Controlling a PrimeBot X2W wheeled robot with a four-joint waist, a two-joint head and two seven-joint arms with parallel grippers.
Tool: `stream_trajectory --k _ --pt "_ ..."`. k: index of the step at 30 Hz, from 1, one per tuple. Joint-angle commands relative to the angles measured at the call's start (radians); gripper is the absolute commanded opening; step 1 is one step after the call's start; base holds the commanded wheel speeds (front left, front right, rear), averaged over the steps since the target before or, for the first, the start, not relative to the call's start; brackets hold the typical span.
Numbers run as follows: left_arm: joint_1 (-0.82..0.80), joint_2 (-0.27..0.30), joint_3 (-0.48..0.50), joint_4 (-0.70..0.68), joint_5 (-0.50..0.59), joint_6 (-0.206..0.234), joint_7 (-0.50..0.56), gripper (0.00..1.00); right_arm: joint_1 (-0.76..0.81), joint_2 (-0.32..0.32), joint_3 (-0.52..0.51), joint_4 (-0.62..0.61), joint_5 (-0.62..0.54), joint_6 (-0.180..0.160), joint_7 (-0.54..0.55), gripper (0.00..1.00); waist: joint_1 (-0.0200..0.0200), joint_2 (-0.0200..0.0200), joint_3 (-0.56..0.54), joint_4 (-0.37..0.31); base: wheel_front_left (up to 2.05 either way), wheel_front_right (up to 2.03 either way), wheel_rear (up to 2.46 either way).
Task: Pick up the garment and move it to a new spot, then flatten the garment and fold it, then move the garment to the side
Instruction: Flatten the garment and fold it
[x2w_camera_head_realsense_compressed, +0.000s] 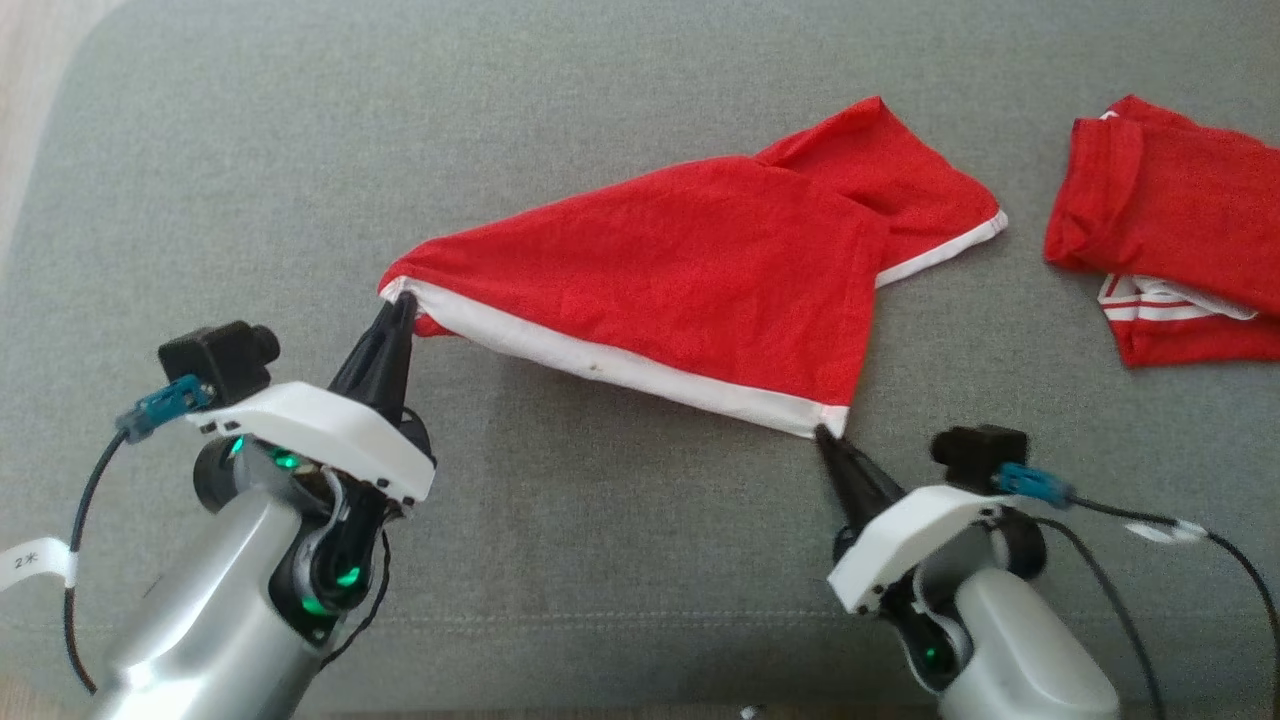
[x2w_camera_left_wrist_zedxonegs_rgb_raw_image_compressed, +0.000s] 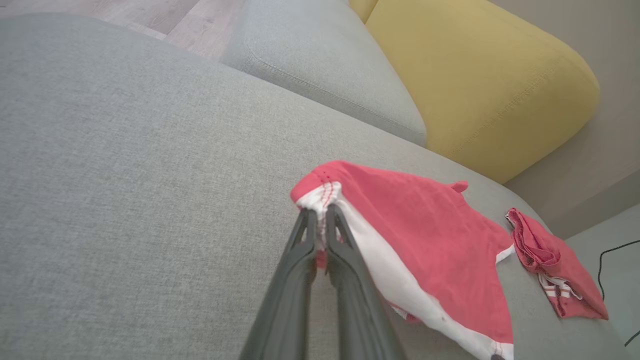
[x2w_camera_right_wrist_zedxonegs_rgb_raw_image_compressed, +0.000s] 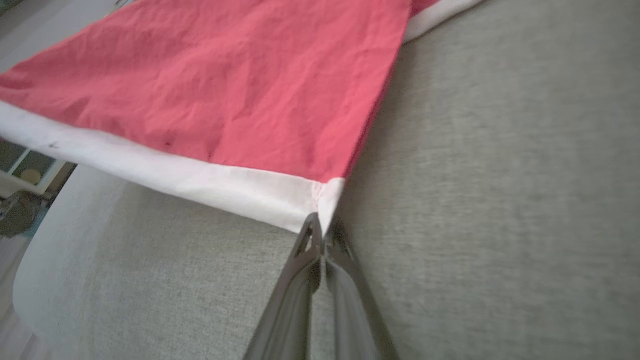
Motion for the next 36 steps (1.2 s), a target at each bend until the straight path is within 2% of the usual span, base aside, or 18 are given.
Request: stream_trajectory --k 1,4,8,13,14,17,19,22,26,29,31,36 --pt "-0.055 0.038 0.043 -0.024 0.012 -0.009 -0.012 0.0 0.027 0.013 -0.019 -0.054 -0.018 0.006 -0.002 0.0 0.0 0.0 -0.013 -0.004 0.0 0.0 0.0" --pt "-0.068 0.052 0.037 -0.039 0.016 -0.026 0.001 0.0 0.024 0.013 -0.099 -0.15 -0.032 0.006 0.002 0.0 0.0 0.0 -0.03 -0.013 0.0 0.0 0.0" --pt "-0.119 0.072 0.025 -0.114 0.007 -0.061 0.06 0.0 0.0 0.013 -0.215 -0.375 -0.04 0.006 0.082 0.0 0.0 0.0 -0.065 -0.028 0.0 0.0 0.0" --pt "-0.259 0.09 0.031 -0.236 -0.019 -0.075 0.181 0.0 -0.08 -0.02 -0.373 -0.72 -0.061 0.006 0.29 0.0 0.0 0.0 -0.093 -0.035 0.0 0.0 0.0" --pt "-0.259 0.09 0.031 -0.236 -0.019 -0.075 0.181 0.0 -0.08 -0.02 -0.373 -0.72 -0.061 0.006 0.29 0.0 0.0 0.0 -0.093 -0.035 0.0 0.0 0.0" --pt "-0.38 0.091 0.032 -0.269 -0.016 -0.084 0.251 0.0 -0.166 -0.033 -0.438 -0.859 -0.033 0.006 0.437 0.0 0.0 0.0 -0.091 -0.039 0.0 0.0 0.0" --pt "-0.467 0.086 0.029 -0.264 -0.004 -0.091 0.289 0.0 -0.241 -0.037 -0.476 -0.902 -0.013 0.006 0.525 0.0 0.0 0.0 -0.079 -0.046 0.0 0.0 0.0" --pt "-0.598 0.076 0.016 -0.22 0.021 -0.113 0.342 0.0 -0.377 -0.03 -0.532 -0.892 0.017 0.006 0.626 0.0 0.0 0.0 -0.04 -0.061 0.0 0.0 0.0" --pt "-0.79 0.078 -0.019 -0.099 0.125 -0.171 0.359 0.0 -0.575 -0.015 -0.57 -0.783 0.03 0.006 0.671 0.0 0.0 0.0 0.045 -0.084 0.0 0.0 0.0" --pt "-0.927 0.077 -0.05 0.023 0.232 -0.219 0.319 0.0 -0.715 -0.008 -0.572 -0.681 0.012 0.006 0.624 0.0 0.0 0.0 0.116 -0.101 0.0 0.0 0.0" --pt "-1.008 0.072 -0.065 0.105 0.302 -0.235 0.266 0.0 -0.798 -0.004 -0.564 -0.62 -0.002 0.006 0.567 0.0 0.0 0.0 0.157 -0.11 0.0 0.0 0.0" --pt "-1.147 0.025 -0.051 0.269 0.406 -0.227 0.058 0.0 -0.925 0.004 -0.522 -0.55 0.004 0.006 0.445 0.0 0.0 0.0 0.225 -0.108 0.0 0.0 0.0"
